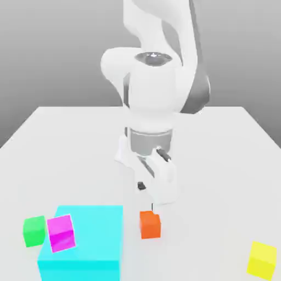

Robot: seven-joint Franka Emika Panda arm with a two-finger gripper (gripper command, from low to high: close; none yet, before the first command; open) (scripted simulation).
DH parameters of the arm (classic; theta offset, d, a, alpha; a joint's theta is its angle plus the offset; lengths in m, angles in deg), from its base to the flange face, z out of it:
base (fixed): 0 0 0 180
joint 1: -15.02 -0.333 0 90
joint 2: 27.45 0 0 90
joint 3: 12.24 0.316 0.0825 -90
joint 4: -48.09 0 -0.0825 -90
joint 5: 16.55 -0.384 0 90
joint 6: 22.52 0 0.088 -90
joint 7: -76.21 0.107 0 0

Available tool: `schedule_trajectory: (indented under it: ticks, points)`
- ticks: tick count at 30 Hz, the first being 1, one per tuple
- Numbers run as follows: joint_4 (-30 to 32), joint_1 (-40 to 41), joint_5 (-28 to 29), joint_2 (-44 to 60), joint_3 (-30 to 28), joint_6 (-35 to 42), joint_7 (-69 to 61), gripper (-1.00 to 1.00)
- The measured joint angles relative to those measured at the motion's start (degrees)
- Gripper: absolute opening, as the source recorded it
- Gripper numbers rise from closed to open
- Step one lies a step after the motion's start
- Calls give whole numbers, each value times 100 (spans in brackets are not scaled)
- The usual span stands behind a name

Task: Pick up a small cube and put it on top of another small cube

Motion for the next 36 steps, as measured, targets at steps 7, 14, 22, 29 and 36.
schedule_trajectory:
  ticks: [7, 14, 22, 29, 36]
  points:
    - [-34, -703, 1562, 1329, -1072, -980, 1670, 0]
    - [-139, -1385, 1835, 1855, -1819, -1423, 1884, -100]
    - [65, -841, 805, 936, -1017, -716, 1117, -100]
    - [-604, -545, 100, 248, -1205, 630, -364, -100]
    - [-2019, -81, 74, 154, -2039, 2139, -2079, -100]
